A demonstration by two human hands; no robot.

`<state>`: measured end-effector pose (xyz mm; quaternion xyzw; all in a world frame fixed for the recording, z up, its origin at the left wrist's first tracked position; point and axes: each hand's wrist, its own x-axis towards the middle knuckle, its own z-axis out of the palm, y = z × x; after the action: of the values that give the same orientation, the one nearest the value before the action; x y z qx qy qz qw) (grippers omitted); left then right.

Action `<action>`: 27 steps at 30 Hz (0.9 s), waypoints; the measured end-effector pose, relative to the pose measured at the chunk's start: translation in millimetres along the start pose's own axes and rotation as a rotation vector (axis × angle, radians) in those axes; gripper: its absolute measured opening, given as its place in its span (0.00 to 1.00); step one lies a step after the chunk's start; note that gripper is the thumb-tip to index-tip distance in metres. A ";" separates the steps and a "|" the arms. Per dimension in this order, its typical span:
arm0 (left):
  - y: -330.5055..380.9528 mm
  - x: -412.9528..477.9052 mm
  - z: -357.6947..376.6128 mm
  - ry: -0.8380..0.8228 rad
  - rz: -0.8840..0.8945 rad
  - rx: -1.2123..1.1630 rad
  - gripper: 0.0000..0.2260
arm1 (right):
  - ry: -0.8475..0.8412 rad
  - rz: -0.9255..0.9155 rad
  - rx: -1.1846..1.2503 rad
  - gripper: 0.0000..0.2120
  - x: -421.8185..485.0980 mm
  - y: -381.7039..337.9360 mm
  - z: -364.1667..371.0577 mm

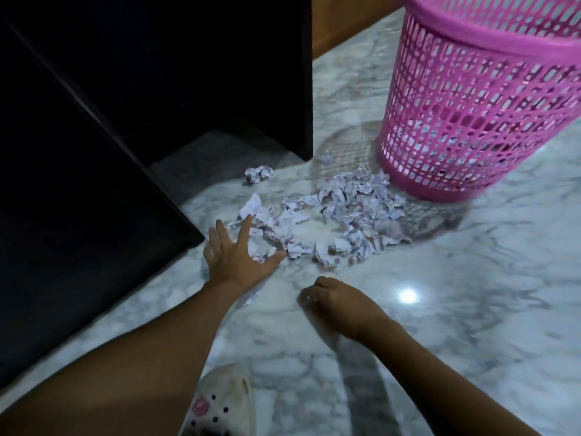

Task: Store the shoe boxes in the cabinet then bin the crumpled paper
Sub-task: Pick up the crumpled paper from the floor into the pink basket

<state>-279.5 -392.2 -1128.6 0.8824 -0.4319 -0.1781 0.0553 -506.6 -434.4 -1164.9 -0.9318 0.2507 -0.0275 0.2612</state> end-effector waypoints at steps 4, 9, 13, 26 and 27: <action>-4.3 -1.7 15.3 -0.023 0.002 -0.079 0.52 | 0.267 0.034 0.005 0.14 5.4 4.4 -6.6; -6.3 -8.4 38.1 0.116 0.133 0.079 0.41 | 0.673 0.164 -0.296 0.12 27.3 10.3 -22.8; -6.3 -8.4 49.7 0.302 0.218 0.127 0.30 | 0.422 0.305 -0.279 0.18 46.0 13.3 -16.1; -3.3 -10.1 47.5 0.267 0.446 -0.212 0.11 | 0.441 0.290 0.172 0.14 48.1 4.3 -14.3; -1.3 -11.2 44.3 0.268 0.440 -0.258 0.11 | 0.482 0.293 0.236 0.14 53.2 4.0 -19.8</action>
<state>-300.9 -380.1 -1167.2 0.7689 -0.5756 -0.0969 0.2610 -465.5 -472.3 -1154.1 -0.8156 0.4321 -0.2390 0.3017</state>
